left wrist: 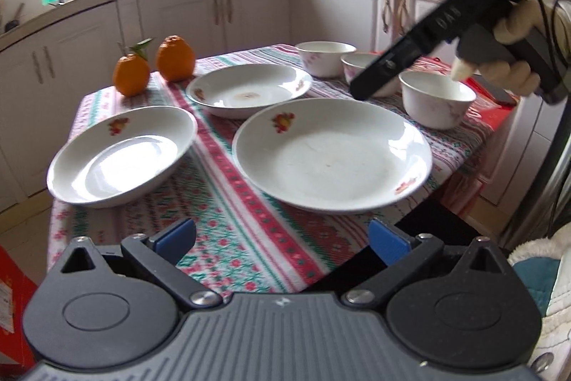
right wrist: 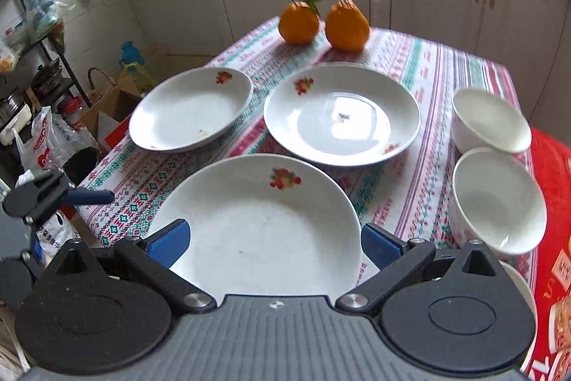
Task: Organize plates and bowls
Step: 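Carry the held plate across the table with the right gripper, then move the held plate over another white floral plate with the right gripper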
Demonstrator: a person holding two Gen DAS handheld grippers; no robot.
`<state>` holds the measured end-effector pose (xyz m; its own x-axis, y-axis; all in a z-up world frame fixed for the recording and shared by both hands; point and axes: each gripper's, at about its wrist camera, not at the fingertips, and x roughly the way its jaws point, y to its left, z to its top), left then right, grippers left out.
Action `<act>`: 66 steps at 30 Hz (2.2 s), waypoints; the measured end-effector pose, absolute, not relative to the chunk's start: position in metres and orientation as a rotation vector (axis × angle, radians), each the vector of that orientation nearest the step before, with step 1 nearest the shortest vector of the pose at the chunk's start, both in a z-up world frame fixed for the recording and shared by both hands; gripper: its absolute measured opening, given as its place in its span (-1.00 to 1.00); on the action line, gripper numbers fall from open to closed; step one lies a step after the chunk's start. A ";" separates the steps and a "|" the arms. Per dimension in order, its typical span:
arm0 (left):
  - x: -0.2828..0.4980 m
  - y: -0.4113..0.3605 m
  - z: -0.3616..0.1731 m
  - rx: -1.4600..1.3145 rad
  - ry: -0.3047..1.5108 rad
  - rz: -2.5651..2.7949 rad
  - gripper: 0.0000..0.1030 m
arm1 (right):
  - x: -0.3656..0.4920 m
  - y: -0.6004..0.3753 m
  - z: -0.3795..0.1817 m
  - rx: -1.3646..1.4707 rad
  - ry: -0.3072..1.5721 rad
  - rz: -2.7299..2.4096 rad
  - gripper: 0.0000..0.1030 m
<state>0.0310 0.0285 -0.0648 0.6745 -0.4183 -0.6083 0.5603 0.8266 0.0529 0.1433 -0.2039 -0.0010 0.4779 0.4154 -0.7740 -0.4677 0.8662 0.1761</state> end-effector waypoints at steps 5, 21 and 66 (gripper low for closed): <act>0.038 0.019 -0.073 0.250 0.631 -0.597 0.99 | 0.165 -0.209 -0.009 -0.043 1.006 0.524 1.00; 0.052 0.003 -0.085 0.205 0.657 -0.653 0.89 | 0.201 -0.209 -0.024 -0.087 1.135 0.556 0.90; 0.056 -0.009 -0.086 0.245 0.686 -0.673 0.67 | 0.246 -0.206 -0.050 -0.019 1.278 0.745 0.33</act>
<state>0.0558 -0.0088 -0.0857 0.5745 -0.4906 -0.6551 0.6456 0.7637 -0.0057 0.2460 -0.2058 -0.0498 0.0917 0.4914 -0.8661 -0.5112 0.7696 0.3826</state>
